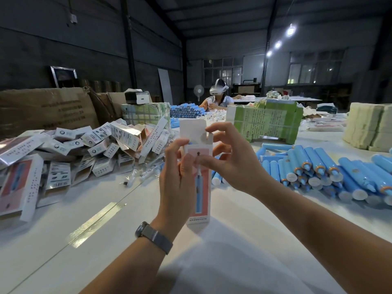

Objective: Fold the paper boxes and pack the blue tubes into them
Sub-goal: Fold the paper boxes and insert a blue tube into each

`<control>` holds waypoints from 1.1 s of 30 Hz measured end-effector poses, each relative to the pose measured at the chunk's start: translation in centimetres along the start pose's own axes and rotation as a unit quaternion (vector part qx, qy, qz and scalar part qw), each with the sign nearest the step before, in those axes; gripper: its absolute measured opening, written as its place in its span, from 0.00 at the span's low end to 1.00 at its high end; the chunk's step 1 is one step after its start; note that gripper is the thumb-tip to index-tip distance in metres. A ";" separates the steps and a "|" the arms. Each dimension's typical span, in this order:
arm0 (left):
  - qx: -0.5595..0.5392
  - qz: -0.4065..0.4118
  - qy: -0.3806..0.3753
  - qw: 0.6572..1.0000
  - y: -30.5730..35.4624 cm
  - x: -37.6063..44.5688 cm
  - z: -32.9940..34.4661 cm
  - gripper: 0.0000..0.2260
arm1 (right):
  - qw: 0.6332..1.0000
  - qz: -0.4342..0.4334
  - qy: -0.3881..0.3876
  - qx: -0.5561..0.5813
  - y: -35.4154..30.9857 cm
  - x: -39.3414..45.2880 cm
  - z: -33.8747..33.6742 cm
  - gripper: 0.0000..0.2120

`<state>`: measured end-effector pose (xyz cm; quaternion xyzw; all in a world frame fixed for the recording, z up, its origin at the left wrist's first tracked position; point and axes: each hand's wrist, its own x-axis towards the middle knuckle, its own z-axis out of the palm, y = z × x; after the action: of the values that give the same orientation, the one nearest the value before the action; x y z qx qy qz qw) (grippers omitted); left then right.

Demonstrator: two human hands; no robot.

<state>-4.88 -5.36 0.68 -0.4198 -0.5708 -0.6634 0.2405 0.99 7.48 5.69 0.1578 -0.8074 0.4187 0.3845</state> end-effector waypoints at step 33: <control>-0.063 -0.019 -0.018 0.998 1.5 0.4 -0.2 0.04 | 0.995 -0.033 0.046 0.080 -1.4 -0.2 0.9 0.16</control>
<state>-3.96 -5.86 1.91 -0.4352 -0.5400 -0.6948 0.1904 1.45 5.93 6.00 0.1951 -0.7470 0.4758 0.4213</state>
